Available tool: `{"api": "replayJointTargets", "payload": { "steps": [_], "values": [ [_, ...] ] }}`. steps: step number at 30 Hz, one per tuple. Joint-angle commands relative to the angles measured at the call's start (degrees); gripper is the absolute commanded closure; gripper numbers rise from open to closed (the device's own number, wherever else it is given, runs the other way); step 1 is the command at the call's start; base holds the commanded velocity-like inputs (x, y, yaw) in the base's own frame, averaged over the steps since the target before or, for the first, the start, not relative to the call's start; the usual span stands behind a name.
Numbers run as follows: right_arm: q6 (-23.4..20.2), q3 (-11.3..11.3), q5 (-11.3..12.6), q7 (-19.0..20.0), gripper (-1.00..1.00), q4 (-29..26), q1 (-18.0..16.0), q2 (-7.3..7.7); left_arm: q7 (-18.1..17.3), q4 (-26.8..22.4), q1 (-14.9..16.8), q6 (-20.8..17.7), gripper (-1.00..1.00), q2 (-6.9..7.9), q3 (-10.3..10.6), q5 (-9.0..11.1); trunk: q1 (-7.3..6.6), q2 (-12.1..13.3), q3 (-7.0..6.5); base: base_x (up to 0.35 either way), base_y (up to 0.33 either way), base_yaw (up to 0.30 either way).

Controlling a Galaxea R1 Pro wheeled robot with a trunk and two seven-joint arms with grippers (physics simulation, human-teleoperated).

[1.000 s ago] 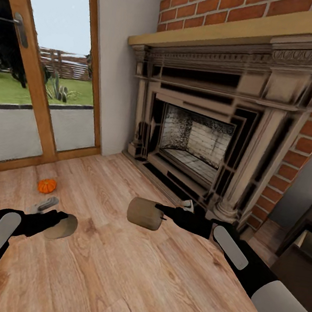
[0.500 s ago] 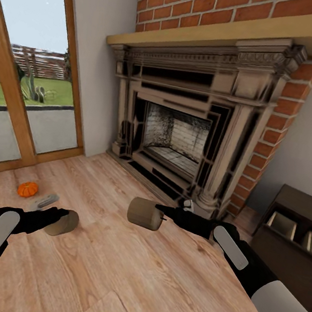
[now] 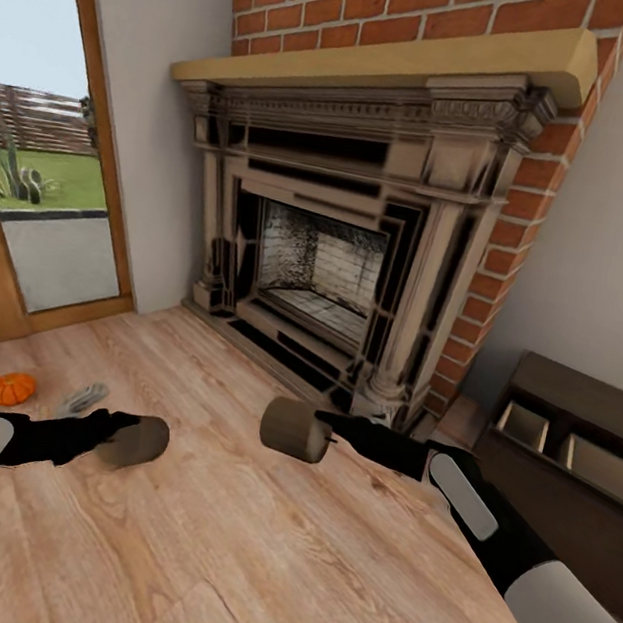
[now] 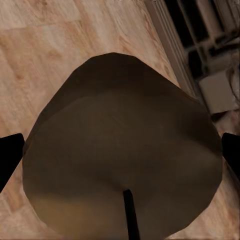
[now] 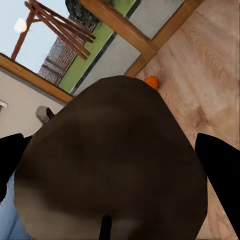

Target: Place each of the two pumpkins and all three candles from the living room inside a cabinet in the living room (use any cabinet), then make sure every cabinet is closed, and position the cauldron so it is next to a table in the living room.

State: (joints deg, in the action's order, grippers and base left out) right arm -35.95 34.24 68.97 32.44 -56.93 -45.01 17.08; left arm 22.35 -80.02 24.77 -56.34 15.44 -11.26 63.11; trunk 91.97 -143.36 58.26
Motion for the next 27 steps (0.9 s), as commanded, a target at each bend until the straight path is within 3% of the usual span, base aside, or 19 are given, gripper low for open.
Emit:
{"api": "replayJointTargets", "payload": {
  "steps": [1, 2, 7, 8, 14, 17, 22, 27],
  "values": [
    [-0.2, 0.1, 0.7, 0.0, 1.00, 0.5, -0.1, 0.01, -0.1, -0.1, 0.0, -0.4, 1.00, 0.63, -0.5, 1.2, -0.01, 0.0, 0.06, 0.000, 0.000, -0.273],
    [-0.2, 0.1, 0.7, 0.1, 1.00, 1.0, -0.1, -0.01, -0.9, 0.0, 0.0, -0.5, 1.00, 1.48, -0.8, 1.9, -0.01, 0.0, 0.06, 0.000, 0.000, -0.273],
    [-0.2, 0.0, 0.7, 0.1, 1.00, 3.1, -0.1, -0.15, -6.4, 0.4, -0.2, -0.7, 1.00, 6.43, -1.2, 10.5, -0.01, 0.0, 0.06, 0.000, 0.000, -0.274],
    [-0.2, 0.0, 0.7, 0.1, 1.00, 3.3, -0.1, -0.25, -6.7, 0.5, -0.3, -0.7, 1.00, 6.78, -1.2, 11.2, -0.01, 0.0, 0.06, 0.000, 0.000, -0.274],
    [-0.2, 0.0, 0.8, 0.1, 1.00, 3.9, -0.1, -0.03, -7.2, 0.6, -0.3, -0.7, 1.00, 7.37, -1.2, 12.8, -0.01, 0.0, 0.06, -0.009, 0.000, -0.284],
    [-0.1, -0.2, 0.8, 0.1, 1.00, 5.0, -0.1, -0.20, -7.2, 0.6, -0.3, -0.8, 1.00, 7.49, -1.2, 15.0, -0.01, 0.0, 0.06, -0.068, -0.021, -0.289],
    [-0.4, -5.2, 0.5, 0.1, 1.00, 5.6, -0.1, -0.46, -7.2, 0.5, -0.4, -0.8, 1.00, 7.58, -1.2, 16.3, -0.01, 0.0, 0.06, -0.105, -0.133, -0.290],
    [-0.4, -6.6, 0.3, 0.0, 1.00, 5.7, -0.1, -0.54, -7.2, 0.5, -0.4, -0.8, 1.00, 7.59, -1.2, 16.5, -0.01, 0.0, 0.06, -0.033, -0.061, -0.290]
  ]
}}
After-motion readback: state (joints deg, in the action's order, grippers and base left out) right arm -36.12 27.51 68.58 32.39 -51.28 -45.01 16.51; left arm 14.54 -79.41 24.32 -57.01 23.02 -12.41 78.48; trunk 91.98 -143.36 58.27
